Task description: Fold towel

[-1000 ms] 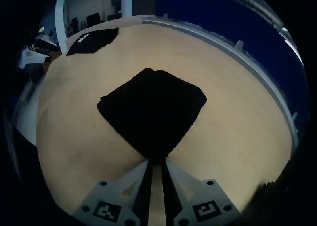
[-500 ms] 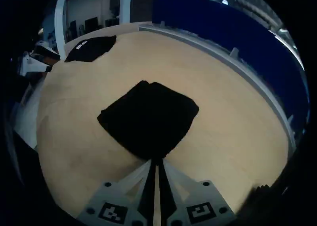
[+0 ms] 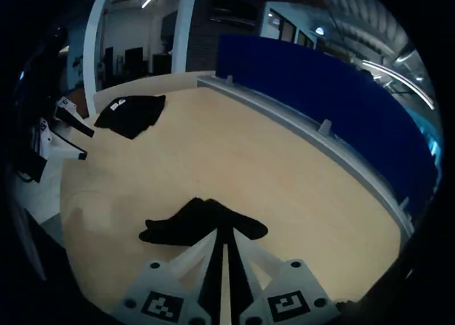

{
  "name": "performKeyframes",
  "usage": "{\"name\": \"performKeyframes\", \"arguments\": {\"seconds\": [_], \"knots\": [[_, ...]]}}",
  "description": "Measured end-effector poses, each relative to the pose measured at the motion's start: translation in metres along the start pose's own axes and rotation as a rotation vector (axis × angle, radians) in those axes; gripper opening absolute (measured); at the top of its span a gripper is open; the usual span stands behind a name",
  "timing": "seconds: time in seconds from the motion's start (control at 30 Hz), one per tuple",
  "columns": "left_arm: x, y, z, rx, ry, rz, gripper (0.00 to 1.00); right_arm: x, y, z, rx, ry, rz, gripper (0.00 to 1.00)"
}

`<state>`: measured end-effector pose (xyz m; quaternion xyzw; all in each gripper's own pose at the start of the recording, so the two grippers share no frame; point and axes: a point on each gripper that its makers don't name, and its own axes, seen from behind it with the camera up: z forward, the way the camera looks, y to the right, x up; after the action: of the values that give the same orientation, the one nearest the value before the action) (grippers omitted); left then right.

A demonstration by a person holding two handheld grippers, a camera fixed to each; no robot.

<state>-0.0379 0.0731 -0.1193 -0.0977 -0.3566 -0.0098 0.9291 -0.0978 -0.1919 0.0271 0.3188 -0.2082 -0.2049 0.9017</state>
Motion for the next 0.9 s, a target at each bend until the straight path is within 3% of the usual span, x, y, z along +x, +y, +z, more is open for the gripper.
{"name": "performKeyframes", "arguments": {"seconds": [0.57, 0.9], "knots": [[0.01, -0.003, -0.002, 0.0, 0.009, 0.008, 0.9, 0.03, 0.013, -0.01, -0.021, 0.048, -0.008, 0.04], [0.019, 0.003, 0.005, -0.017, 0.023, 0.022, 0.9, 0.052, 0.045, -0.034, -0.063, 0.09, 0.016, 0.04]]}}
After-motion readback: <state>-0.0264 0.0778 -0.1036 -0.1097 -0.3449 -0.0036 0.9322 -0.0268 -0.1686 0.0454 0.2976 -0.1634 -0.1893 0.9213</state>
